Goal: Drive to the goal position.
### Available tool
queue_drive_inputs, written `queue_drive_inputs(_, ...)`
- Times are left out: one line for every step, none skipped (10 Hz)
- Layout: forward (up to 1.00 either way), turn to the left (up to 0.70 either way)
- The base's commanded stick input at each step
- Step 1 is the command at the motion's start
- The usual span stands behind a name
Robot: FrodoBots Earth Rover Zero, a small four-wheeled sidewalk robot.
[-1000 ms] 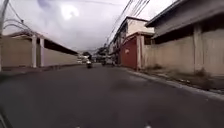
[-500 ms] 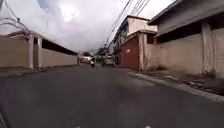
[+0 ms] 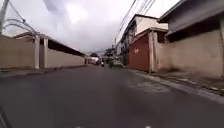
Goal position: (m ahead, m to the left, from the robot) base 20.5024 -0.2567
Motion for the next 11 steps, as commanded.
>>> queue_drive_inputs(1.00,0.02)
queue_drive_inputs(1.00,0.02)
queue_drive_inputs(1.00,0.03)
queue_drive_inputs(1.00,0.32)
queue_drive_inputs(1.00,0.17)
queue_drive_inputs(1.00,0.03)
queue_drive_inputs(1.00,0.00)
queue_drive_inputs(1.00,0.00)
queue_drive_inputs(1.00,0.00)
queue_drive_inputs(1.00,0.00)
queue_drive_inputs(1.00,0.00)
